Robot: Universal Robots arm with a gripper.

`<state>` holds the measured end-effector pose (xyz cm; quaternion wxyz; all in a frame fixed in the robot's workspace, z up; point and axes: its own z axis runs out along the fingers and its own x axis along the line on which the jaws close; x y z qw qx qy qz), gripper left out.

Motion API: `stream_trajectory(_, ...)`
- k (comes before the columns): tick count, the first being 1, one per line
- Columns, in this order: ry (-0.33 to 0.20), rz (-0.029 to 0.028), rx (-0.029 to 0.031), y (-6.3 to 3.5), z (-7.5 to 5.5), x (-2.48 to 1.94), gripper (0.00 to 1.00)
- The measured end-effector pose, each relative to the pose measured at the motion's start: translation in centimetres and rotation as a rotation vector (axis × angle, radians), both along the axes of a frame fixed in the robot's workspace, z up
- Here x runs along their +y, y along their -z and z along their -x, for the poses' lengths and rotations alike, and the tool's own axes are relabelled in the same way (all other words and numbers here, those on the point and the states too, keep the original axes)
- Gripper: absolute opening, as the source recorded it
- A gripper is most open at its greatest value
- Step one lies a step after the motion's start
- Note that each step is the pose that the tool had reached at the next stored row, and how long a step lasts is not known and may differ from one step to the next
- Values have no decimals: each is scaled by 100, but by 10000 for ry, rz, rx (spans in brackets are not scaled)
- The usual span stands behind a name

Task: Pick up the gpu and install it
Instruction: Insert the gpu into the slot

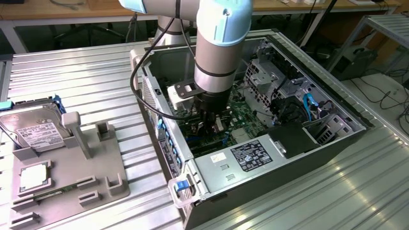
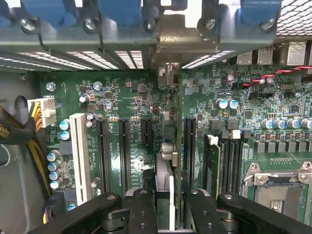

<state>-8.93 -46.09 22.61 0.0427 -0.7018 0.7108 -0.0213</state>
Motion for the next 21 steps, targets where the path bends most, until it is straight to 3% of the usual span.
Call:
stream_trajectory(7, 0, -7, -5, 41, 0, 2, 28)
stream_trajectory(8, -1, -57, -35, 63, -5, 8, 29)
stream_trajectory(9, -1, -5, -14, 34, -1, 2, 35)
stream_trajectory(12, -1, -2, -84, -181, -1, 3, 35)
stream_trajectory(16, -1, 5, -121, -494, -1, 7, 35)
stream_trajectory(19, -1, 22, -133, -557, -1, 9, 34)
stream_trajectory(21, -1, 22, -133, -557, -1, 9, 20)
